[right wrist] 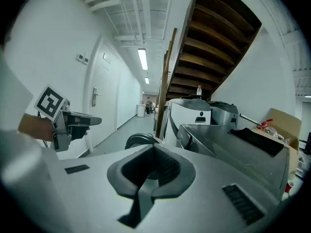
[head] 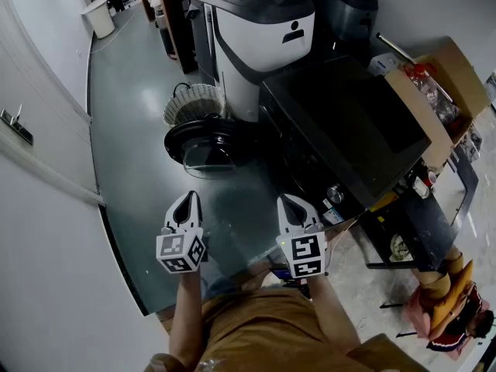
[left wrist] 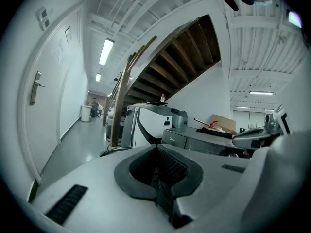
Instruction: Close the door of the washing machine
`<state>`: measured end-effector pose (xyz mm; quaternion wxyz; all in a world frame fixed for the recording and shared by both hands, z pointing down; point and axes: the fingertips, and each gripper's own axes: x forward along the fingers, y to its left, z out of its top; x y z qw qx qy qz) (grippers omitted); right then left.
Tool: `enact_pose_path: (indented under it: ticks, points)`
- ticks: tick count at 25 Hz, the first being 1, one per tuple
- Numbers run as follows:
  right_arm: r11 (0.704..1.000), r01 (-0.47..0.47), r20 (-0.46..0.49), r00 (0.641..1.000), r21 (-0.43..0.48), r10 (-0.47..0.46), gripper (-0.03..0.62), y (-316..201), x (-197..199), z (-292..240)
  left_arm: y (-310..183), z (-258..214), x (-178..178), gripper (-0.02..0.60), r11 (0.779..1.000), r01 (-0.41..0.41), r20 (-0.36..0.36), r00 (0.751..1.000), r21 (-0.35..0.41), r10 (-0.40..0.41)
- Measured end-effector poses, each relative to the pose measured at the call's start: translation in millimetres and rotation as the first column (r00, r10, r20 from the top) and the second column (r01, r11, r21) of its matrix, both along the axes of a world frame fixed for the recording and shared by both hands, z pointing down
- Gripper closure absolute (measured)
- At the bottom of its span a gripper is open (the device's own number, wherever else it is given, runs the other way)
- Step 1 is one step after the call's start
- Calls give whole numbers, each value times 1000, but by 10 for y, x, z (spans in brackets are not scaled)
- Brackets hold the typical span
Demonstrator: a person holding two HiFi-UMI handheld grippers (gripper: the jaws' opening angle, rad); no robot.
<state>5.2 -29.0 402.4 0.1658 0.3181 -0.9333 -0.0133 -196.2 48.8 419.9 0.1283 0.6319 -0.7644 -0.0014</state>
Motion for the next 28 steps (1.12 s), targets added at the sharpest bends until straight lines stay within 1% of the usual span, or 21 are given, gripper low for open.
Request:
enact_pose_path:
  ticks: [9,13,15,18,20,21,28]
  points:
    - [1000,25,-15,1000,-7,-25,582,7,-106,91,-15,45,-52,555,1000,4,1,1000,4,-4]
    - [998,44,17,999,-44,-43,582,14,-187,132,1,130,-119,555,1000,3,-25,1000,-23,-4]
    - [997,60,17,998,-55,-59,582,30,-243,162,-10,206,-151,554,999,-9,-47,999,-43,7]
    - [995,73,7,997,-60,-73,580,40,-340,203,-48,309,-245,507,998,-20,-68,998,-65,15]
    - [995,69,0,998,-67,-69,580,23,-397,243,-82,379,-333,453,996,-25,-84,996,-81,18]
    - [995,64,-4,998,-70,-64,580,4,-423,270,-102,414,-383,437,996,-27,-93,996,-88,19]
    - [993,18,-37,999,-115,-22,580,-185,-691,517,-279,692,-794,419,990,-50,-120,992,-130,34]
